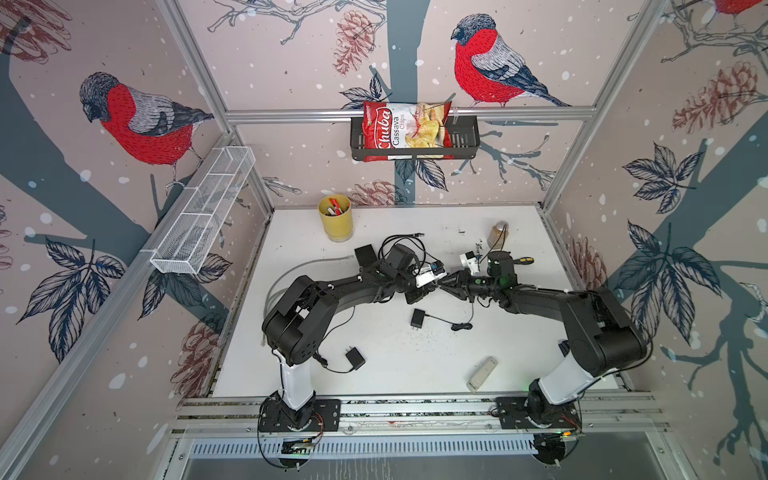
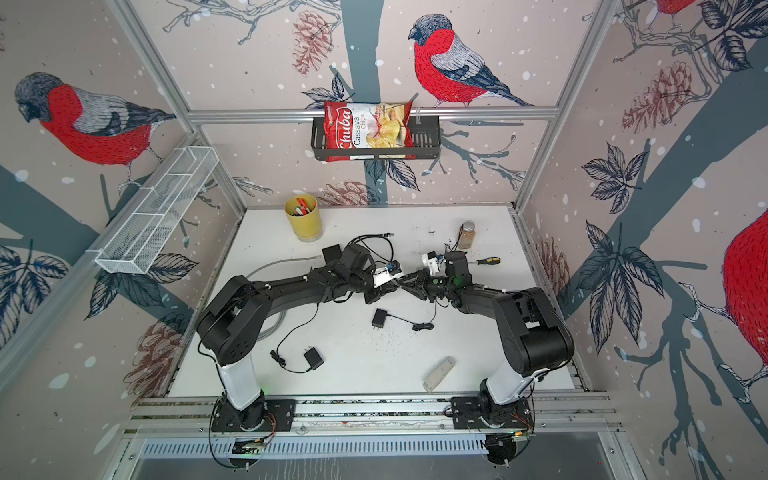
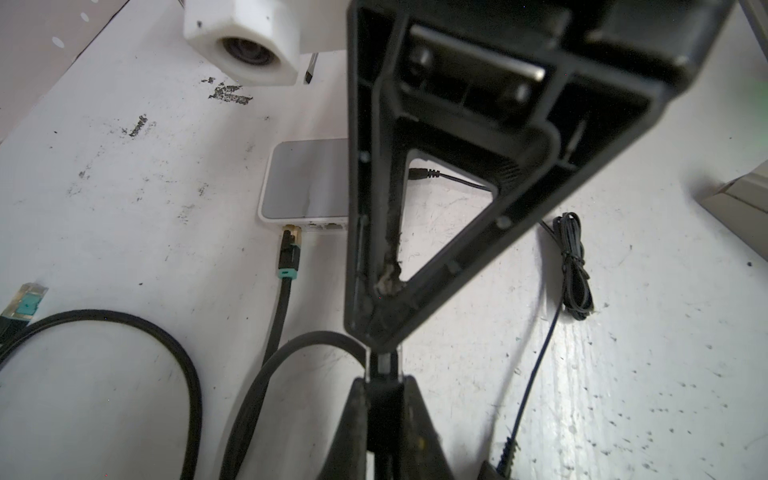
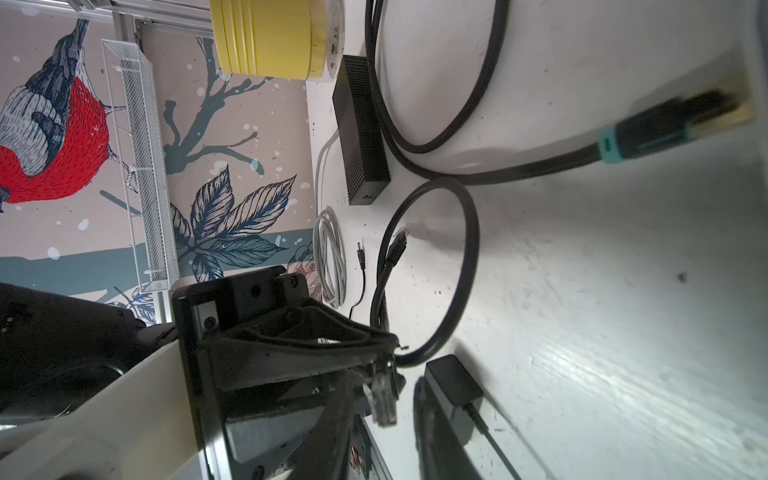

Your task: Insert the plug into the switch port

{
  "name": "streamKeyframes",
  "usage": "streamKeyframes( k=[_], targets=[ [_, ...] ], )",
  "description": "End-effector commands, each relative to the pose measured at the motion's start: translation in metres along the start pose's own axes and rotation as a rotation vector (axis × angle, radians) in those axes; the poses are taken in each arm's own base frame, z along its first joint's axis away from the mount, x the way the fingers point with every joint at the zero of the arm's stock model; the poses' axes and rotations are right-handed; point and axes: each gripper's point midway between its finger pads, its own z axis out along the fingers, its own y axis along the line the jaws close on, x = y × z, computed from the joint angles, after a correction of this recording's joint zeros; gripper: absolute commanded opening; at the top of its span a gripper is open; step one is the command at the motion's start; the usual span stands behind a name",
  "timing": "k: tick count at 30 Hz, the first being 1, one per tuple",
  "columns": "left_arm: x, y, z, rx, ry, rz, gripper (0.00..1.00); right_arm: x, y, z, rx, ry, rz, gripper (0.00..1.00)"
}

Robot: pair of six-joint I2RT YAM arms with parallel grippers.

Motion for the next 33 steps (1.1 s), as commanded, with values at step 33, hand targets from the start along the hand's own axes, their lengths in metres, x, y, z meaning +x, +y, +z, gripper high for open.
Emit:
streamKeyframes(
  k=[33],
  targets=[
    [-0.001,0.005,-0.006,-0.034,-0.051,-0.023,0.32,0.004,0.01,-0.001,-0.074,0.006,-0.021,0.14]
  ],
)
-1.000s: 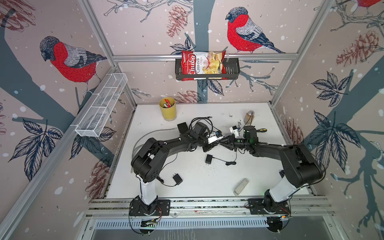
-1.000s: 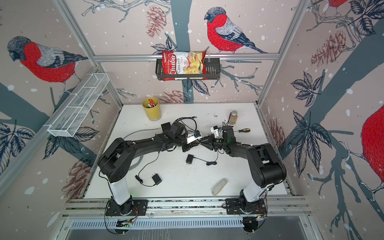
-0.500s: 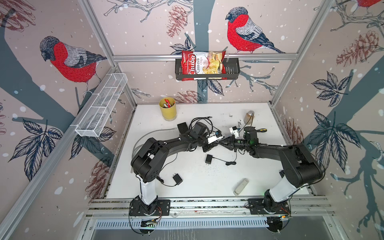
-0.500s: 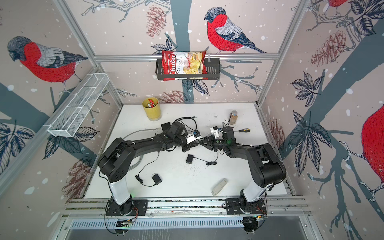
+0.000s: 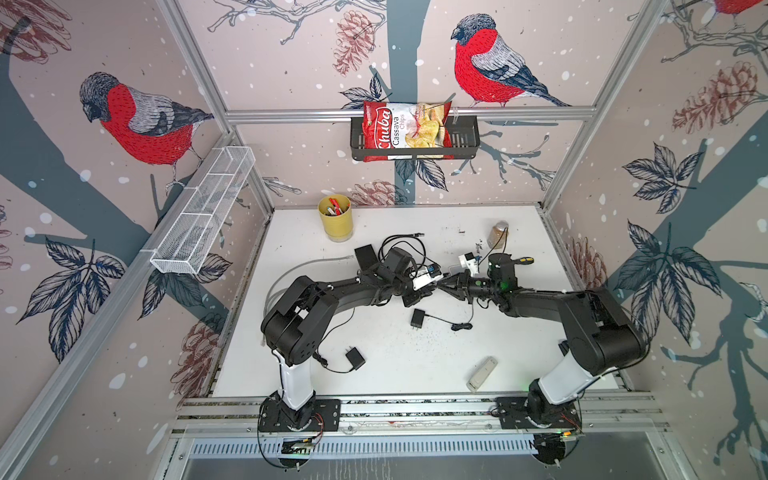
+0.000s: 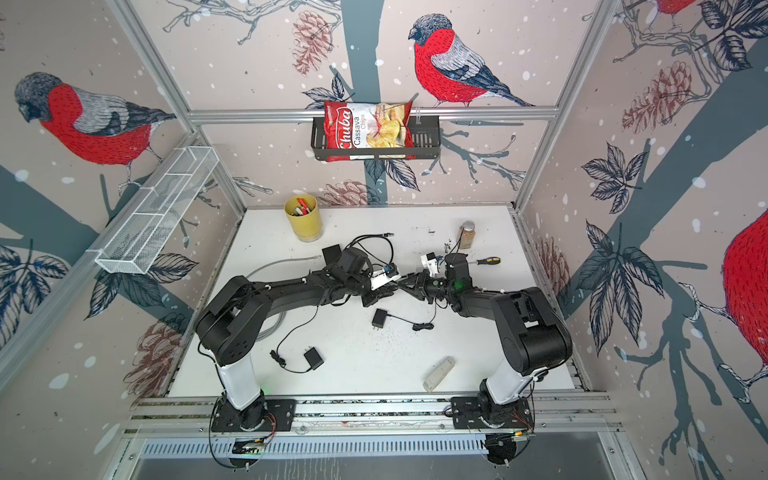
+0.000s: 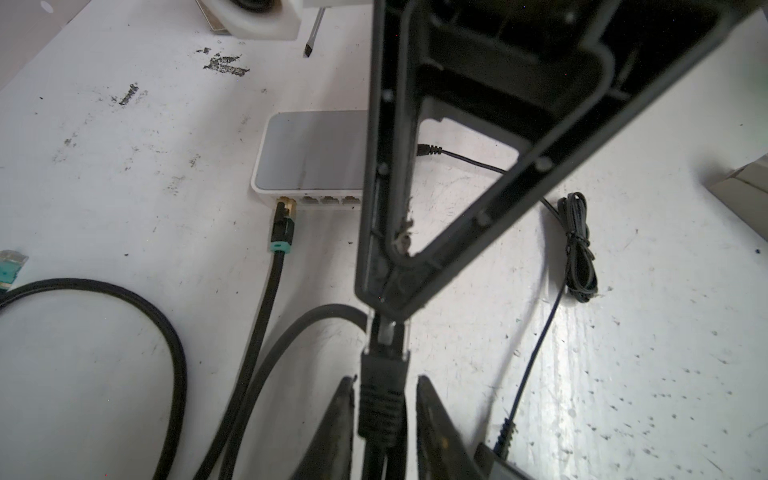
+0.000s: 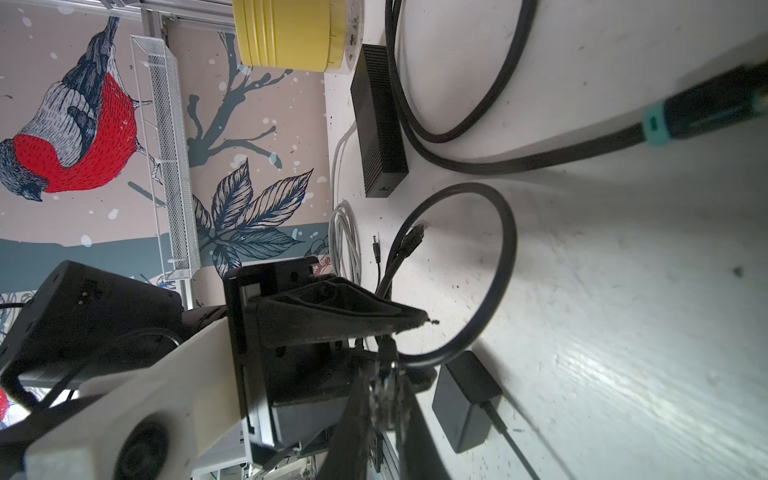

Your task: Insert the plug into the switch port

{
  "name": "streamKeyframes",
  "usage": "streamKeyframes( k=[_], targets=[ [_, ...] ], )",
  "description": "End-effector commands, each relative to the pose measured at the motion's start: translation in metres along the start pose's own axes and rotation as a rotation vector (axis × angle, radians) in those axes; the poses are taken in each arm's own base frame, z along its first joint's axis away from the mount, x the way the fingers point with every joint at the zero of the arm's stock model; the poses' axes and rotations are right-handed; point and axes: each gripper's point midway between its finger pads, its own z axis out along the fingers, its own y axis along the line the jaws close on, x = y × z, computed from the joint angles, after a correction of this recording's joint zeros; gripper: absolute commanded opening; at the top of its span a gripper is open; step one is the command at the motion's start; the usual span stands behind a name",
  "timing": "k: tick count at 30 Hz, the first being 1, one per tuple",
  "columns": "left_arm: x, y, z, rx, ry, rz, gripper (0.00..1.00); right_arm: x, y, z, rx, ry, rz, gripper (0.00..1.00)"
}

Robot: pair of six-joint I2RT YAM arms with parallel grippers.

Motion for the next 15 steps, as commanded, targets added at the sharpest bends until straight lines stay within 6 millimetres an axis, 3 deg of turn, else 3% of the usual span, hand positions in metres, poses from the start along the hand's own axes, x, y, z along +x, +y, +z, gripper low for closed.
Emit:
streamKeyframes(
  k=[1,6,15],
  targets=[
    [-0.016,0.0052,-0.0053,-0.02,-0.066,0.01,0.33,-0.0002,0.0039,0.0002,-0.017,0.002,-0.028,0.14],
    [-0.0206,0.0029,-0.0069,-0.006,-0.091,0.008,0.29,0.0003,0.0056,-0.0001,-0.023,0.004,-0.029,0.14],
    [-0.0177,-0.0002,-0.0047,0.014,-0.084,0.011,0.14,0.0008,0.007,-0.0009,-0.03,0.004,-0.027,0.14]
  ],
)
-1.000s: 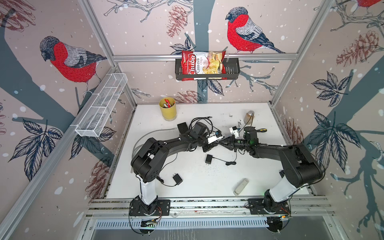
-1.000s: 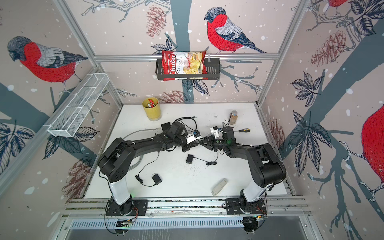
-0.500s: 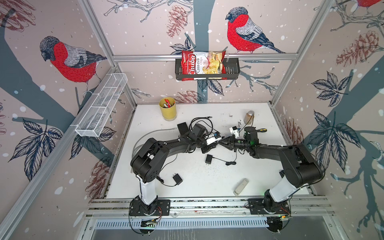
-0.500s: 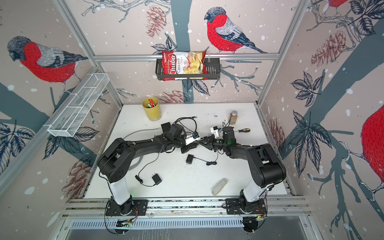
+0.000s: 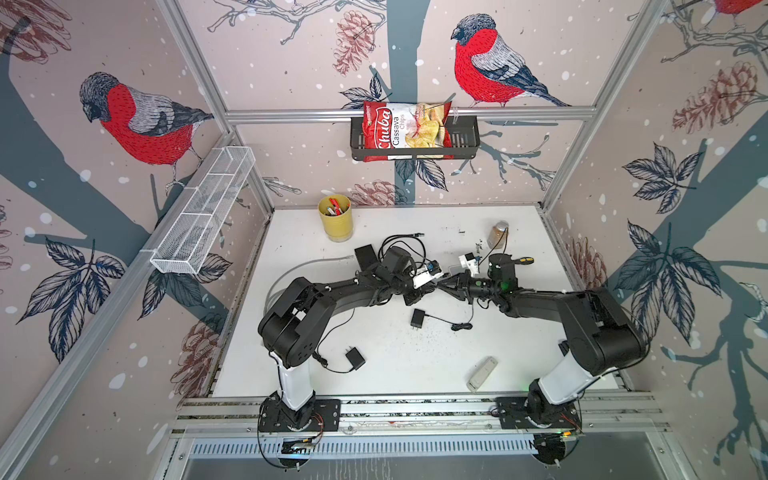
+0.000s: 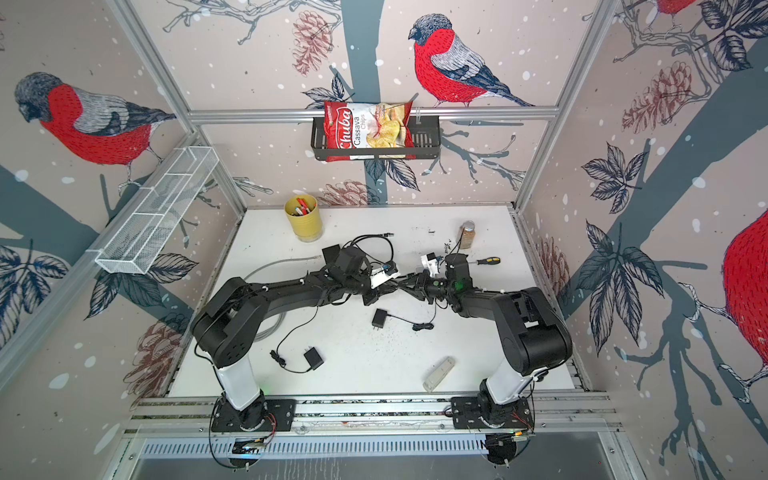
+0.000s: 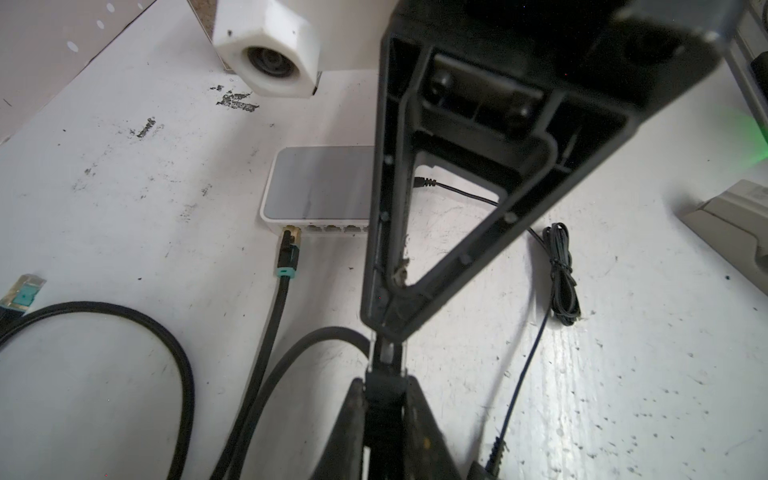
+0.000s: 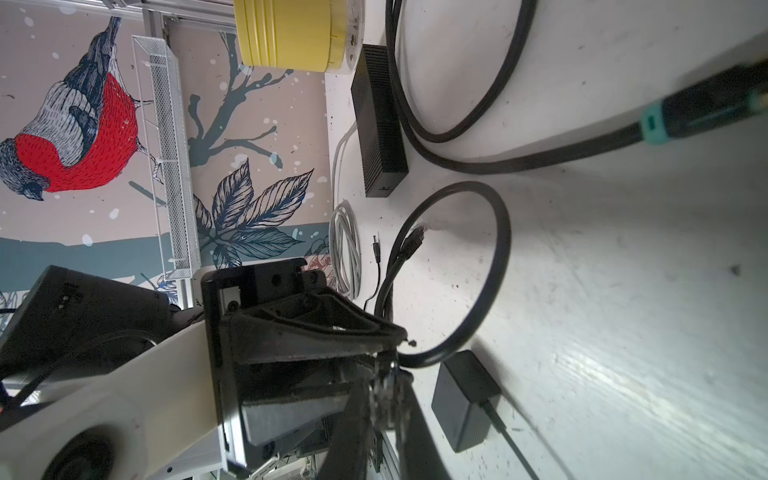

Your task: Insert the plug into the switch port

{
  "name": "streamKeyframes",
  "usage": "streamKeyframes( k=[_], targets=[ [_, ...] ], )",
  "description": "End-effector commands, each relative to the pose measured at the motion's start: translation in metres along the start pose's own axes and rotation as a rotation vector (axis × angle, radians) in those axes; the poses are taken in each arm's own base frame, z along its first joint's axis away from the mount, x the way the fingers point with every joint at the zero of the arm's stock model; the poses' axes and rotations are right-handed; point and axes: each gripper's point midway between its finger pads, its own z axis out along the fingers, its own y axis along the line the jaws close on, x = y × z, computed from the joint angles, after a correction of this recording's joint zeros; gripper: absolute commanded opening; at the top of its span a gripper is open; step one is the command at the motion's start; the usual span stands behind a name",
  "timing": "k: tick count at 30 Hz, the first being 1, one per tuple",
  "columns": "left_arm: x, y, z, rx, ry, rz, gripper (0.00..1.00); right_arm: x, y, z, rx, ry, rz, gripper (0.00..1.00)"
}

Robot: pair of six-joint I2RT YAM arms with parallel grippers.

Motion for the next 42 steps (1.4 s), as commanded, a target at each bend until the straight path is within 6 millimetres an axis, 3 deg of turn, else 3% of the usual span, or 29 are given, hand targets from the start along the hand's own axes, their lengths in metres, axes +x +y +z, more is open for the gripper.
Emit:
streamKeyframes(
  k=[1,4,7,12,18,21,27,34,38,42],
  targets=[
    [-0.006,0.002,0.0,0.003,-0.027,0.015,0.12,0.0,0.007,-0.001,-0.026,0.003,-0.024,0.14],
    [-0.006,0.001,0.0,0.007,-0.028,0.014,0.07,-0.001,0.005,0.0,-0.015,0.003,-0.025,0.15],
    [-0.003,0.001,0.002,0.012,-0.017,0.014,0.04,-0.006,-0.002,-0.004,0.021,-0.01,-0.028,0.26],
    [0.017,-0.004,0.015,0.055,0.098,0.009,0.03,-0.038,-0.037,-0.04,0.269,-0.136,-0.07,0.39],
    [0.03,0.001,0.036,0.054,0.171,-0.012,0.04,-0.076,-0.051,-0.082,0.52,-0.308,-0.175,0.42],
    [0.035,0.007,0.05,0.037,0.231,-0.001,0.04,-0.088,-0.066,-0.092,0.609,-0.351,-0.186,0.46],
    [0.041,0.009,0.07,0.047,0.316,-0.003,0.05,-0.091,-0.092,-0.084,0.696,-0.321,-0.206,0.52],
    [0.041,0.018,0.082,0.039,0.351,-0.056,0.03,-0.09,-0.102,-0.07,0.717,-0.285,-0.26,0.61],
    [0.025,0.014,0.067,0.048,0.352,-0.08,0.01,-0.093,-0.104,-0.066,0.724,-0.277,-0.272,0.64],
    [0.003,0.027,0.037,-0.067,0.324,-0.063,0.0,-0.095,-0.104,-0.062,0.716,-0.276,-0.269,0.64]
  ],
)
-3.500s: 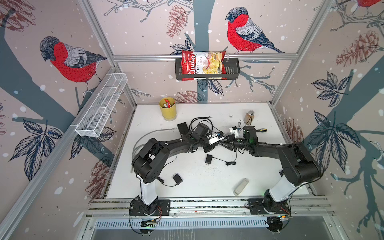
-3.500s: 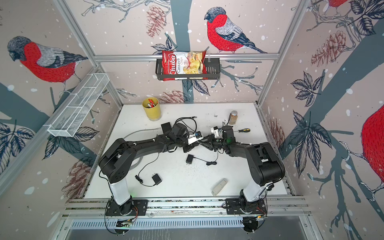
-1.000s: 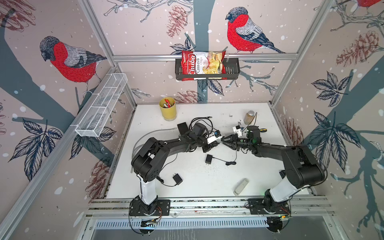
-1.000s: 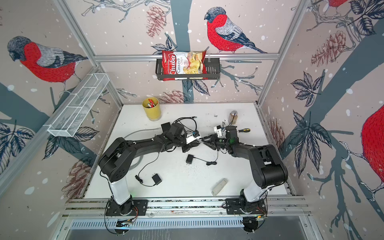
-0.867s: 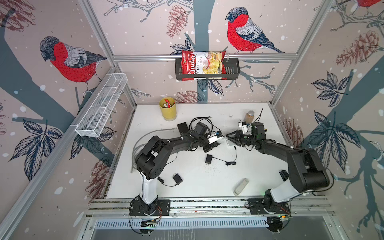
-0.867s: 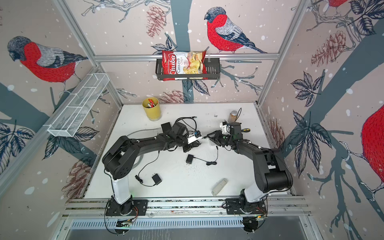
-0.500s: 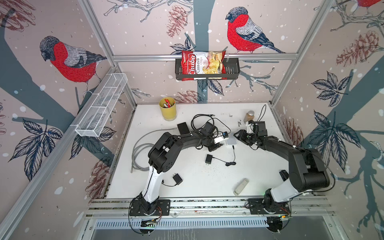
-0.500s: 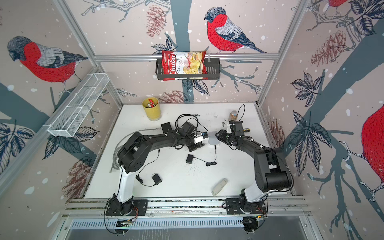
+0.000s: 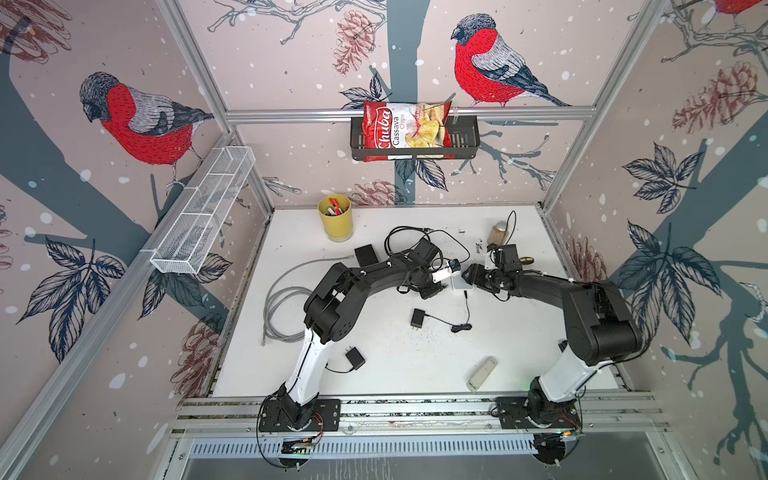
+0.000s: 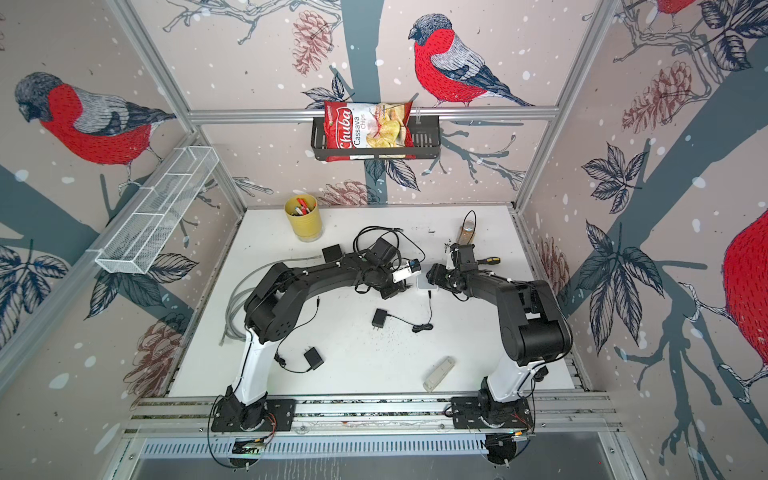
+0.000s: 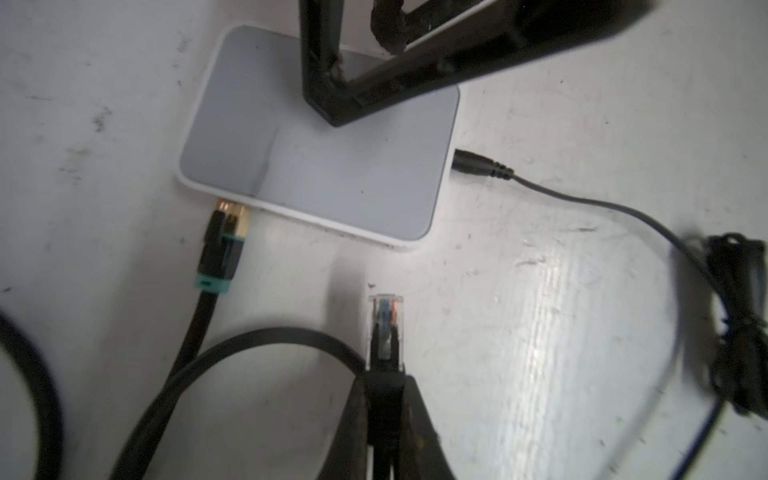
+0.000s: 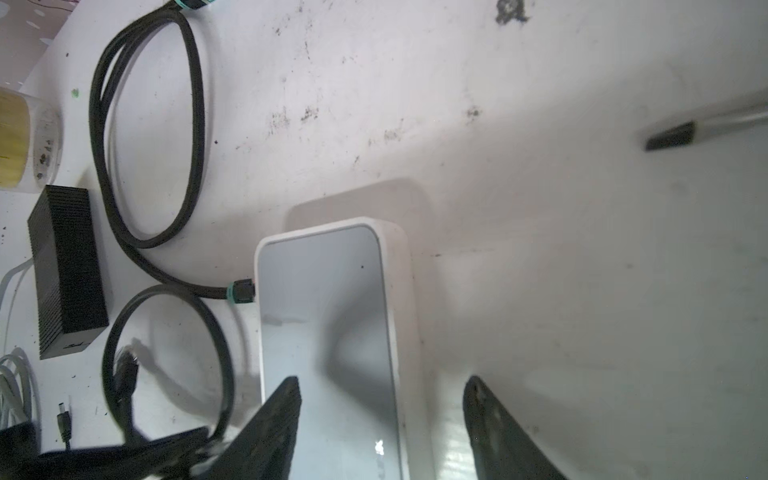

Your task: Insert the plug into the switch port

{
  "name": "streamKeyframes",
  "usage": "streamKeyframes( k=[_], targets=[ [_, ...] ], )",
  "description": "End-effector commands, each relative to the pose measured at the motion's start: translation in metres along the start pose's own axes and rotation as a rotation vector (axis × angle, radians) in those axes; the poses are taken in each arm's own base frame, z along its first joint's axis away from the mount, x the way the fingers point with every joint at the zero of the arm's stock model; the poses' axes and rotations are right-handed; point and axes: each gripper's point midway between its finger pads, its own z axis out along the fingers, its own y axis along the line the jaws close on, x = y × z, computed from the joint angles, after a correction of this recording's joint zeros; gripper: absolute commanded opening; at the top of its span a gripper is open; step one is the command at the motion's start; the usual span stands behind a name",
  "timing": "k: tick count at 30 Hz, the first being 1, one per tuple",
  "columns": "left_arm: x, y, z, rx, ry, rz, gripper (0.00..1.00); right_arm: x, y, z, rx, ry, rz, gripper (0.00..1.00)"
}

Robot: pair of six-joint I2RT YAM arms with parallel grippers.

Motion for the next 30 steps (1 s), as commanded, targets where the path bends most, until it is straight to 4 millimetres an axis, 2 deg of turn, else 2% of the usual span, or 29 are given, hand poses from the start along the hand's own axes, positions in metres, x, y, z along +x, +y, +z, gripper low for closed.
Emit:
streamKeyframes(
  k=[1,4,6,12,16,23,30],
  targets=[
    [-0.009,0.011,-0.029,-0.091,-0.015,-0.011,0.0,-0.008,0.002,0.001,-0.002,-0.026,-0.026,0.64],
    [-0.015,0.025,-0.044,-0.179,-0.033,0.013,0.0,-0.006,0.005,0.002,-0.014,-0.022,-0.028,0.64],
    [-0.016,0.034,-0.046,-0.223,-0.03,0.046,0.0,-0.005,0.007,0.003,-0.026,-0.02,-0.026,0.64],
    [-0.01,0.053,-0.02,-0.28,0.001,0.156,0.02,-0.001,0.01,0.003,-0.055,-0.008,-0.023,0.64],
    [-0.007,0.045,-0.003,-0.202,-0.012,0.185,0.03,-0.001,0.015,0.003,-0.083,0.002,-0.024,0.65],
    [0.001,0.014,0.014,-0.045,-0.017,0.211,0.04,0.001,0.015,0.008,-0.081,0.037,-0.05,0.65],
    [0.007,0.001,0.031,0.042,0.011,0.239,0.05,0.012,0.008,0.015,-0.067,0.071,-0.065,0.62]
  ],
)
